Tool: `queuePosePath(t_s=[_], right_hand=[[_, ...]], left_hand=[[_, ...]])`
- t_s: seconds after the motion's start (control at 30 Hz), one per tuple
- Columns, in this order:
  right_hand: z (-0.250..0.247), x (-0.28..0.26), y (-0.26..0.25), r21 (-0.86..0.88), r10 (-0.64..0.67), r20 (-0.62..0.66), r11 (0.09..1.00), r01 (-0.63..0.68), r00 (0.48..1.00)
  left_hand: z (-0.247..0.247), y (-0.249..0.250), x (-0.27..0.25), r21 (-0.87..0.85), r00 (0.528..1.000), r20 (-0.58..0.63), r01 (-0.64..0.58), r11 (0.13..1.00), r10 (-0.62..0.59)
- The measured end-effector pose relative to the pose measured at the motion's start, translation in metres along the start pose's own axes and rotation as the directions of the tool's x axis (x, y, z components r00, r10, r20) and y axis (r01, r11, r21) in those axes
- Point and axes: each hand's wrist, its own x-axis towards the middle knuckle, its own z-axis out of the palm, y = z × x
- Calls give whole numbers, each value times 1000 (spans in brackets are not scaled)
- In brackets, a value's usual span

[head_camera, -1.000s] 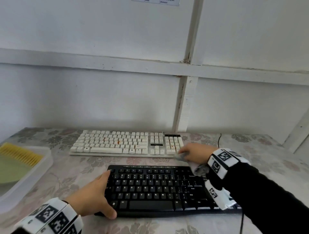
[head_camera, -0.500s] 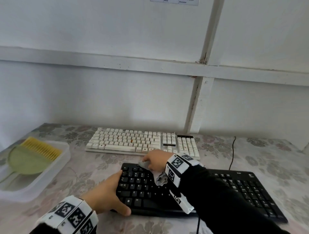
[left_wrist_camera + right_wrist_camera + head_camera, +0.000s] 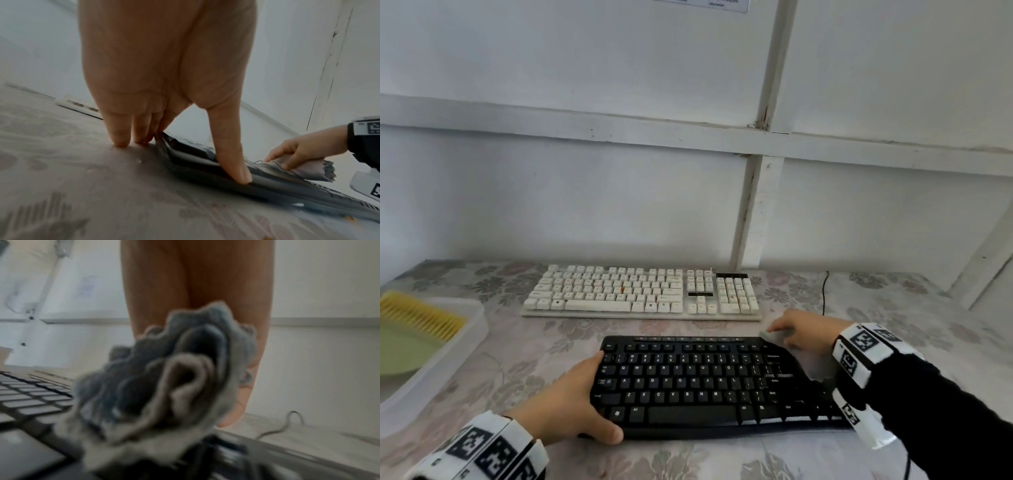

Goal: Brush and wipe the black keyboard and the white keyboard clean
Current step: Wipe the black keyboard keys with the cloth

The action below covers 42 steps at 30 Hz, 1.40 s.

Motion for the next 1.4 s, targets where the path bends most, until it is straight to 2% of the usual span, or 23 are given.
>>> queuePosePath(t_s=[0.17,0.4,0.47,0.6,0.77,1.1,1.2,1.27,1.33,1.4], right_hand=[[-2,-4,49,-9,110,-59,994,-110,992],[-15,-13,70,-26,250,-117,967,-254,961],[-14,-13,70,-7,229,-142,973,-233,963],[-3,-9,65,-28,188,-109,981,-192,976],[0,-9,77,42,178,-109,984,-175,978],[5,-12,101,-84,290,-137,949,-303,947],[2,-16,88,-134,387,-171,902,-411,906],[-2,-18,67,-148,392,-232,890,-430,890],[-7,-18,30,-46,341,-267,930,-365,901],[-11,-16,-22,99,221,-250,974,-202,943]], left_hand=[[0,-1,1,-2,1000,21,12,1000,-11],[0,0,0,14,1000,22,1,1000,-1],[-2,-3,1,43,1000,12,6,999,-7],[-2,-4,4,84,999,4,33,996,-33],[-2,-2,3,61,999,27,40,997,-42],[1,1,2,7,998,18,56,998,-57],[-1,0,2,4,997,12,70,998,-70],[-1,-1,3,15,997,3,75,997,-75],[-1,0,3,37,998,8,69,997,-69],[0,0,2,23,997,12,77,997,-78]])
